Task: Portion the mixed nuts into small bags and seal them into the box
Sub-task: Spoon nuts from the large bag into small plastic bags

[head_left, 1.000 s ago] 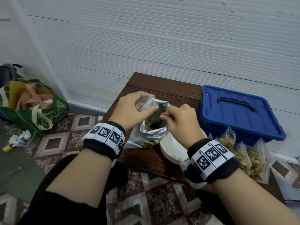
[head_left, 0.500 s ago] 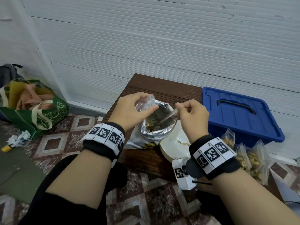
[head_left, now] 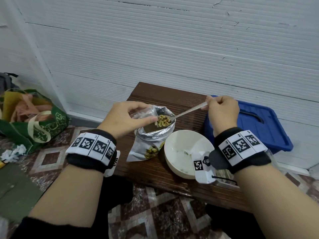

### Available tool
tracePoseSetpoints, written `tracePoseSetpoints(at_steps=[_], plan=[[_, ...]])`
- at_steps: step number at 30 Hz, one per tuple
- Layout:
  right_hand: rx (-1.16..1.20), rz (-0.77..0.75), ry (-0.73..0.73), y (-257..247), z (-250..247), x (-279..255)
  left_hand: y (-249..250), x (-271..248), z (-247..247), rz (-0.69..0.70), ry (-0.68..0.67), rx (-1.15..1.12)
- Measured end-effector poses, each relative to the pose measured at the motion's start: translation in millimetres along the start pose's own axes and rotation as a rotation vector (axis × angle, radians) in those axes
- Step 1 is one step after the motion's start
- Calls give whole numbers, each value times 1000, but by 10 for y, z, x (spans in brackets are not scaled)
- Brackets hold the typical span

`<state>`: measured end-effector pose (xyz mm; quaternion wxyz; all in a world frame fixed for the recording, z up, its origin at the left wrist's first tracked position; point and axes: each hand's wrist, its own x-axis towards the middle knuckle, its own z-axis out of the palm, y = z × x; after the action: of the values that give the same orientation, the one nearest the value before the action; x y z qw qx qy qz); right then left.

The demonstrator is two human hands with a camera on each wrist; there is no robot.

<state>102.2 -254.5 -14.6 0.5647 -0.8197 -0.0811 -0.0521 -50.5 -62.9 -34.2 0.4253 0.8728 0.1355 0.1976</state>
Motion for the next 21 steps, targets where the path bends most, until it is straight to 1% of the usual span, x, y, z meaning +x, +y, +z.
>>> tracePoseSetpoints(at_steps=[3, 5, 8, 15, 21], plan=[[26, 4, 20, -44, -60, 109, -13, 9, -9, -11, -14, 43], [53, -20, 42, -87, -84, 155, -7, 9, -11, -15, -23, 67], [63, -41, 38, -143, -66, 177, -2, 16, 2, -28, -21, 90], [64, -83, -82, -249, 139, 37, 0, 62, 142, 10, -25, 147], [202, -166, -178, -311, 211, -88, 27, 70, 164, 33, 63, 133]])
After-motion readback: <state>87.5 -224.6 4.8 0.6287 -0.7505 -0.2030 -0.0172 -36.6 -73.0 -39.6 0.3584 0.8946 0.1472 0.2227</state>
